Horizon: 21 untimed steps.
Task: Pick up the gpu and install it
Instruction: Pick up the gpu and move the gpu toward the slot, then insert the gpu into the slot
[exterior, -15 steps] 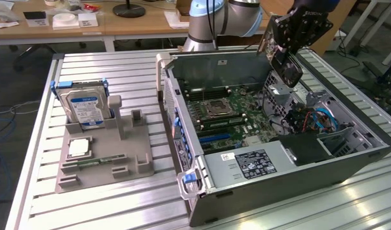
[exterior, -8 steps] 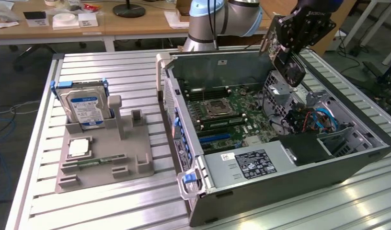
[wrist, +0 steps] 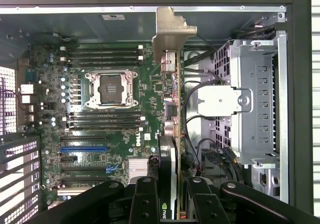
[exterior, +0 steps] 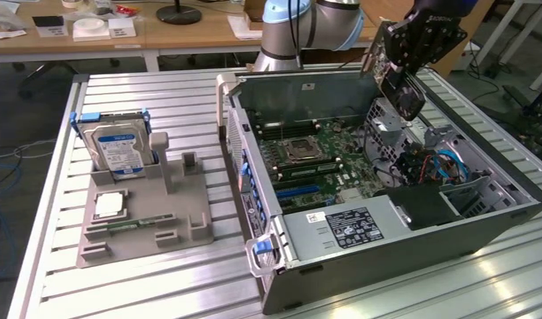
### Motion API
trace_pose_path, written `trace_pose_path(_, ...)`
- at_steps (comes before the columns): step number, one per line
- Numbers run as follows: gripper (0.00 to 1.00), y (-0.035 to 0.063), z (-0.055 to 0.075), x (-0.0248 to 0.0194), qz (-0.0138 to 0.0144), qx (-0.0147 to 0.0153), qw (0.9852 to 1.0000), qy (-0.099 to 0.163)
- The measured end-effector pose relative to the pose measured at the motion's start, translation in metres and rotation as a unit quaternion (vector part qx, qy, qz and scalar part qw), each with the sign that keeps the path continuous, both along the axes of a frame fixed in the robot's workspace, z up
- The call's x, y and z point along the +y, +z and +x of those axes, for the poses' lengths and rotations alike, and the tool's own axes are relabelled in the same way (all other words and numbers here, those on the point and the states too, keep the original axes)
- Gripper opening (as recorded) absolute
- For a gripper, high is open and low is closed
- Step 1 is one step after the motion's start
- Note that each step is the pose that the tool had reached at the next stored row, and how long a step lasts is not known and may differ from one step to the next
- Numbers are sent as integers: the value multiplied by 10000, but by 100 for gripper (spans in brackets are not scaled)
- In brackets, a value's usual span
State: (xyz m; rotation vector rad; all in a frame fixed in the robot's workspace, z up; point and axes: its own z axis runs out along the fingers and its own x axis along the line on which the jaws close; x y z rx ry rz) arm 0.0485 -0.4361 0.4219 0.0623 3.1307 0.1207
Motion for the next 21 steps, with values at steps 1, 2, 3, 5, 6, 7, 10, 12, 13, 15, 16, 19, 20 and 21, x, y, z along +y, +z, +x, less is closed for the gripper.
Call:
trace_pose_path(1,26,0,0,0,0,0,10000,0)
trace_pose_path(2,26,0,0,0,0,0,10000,0)
trace_pose_path(3,26,0,0,0,0,0,10000,0)
trace_pose_path(5,26,0,0,0,0,0,10000,0)
trace_pose_path(6,26,0,0,0,0,0,10000,0)
trace_pose_path(7,26,0,0,0,0,0,10000,0)
trace_pose_path(10,26,0,0,0,0,0,10000,1)
trace_pose_path(12,26,0,0,0,0,0,10000,8)
trace_pose_path(13,26,0,0,0,0,0,10000,18)
trace_pose_path(15,26,0,0,0,0,0,10000,75)
trace_pose_path(16,26,0,0,0,0,0,9999,129)
trace_pose_path(19,26,0,0,0,0,0,9995,308)
trace_pose_path(20,26,0,0,0,-1,0,9993,375)
trace_pose_path(21,26,0,0,0,0,0,9990,444)
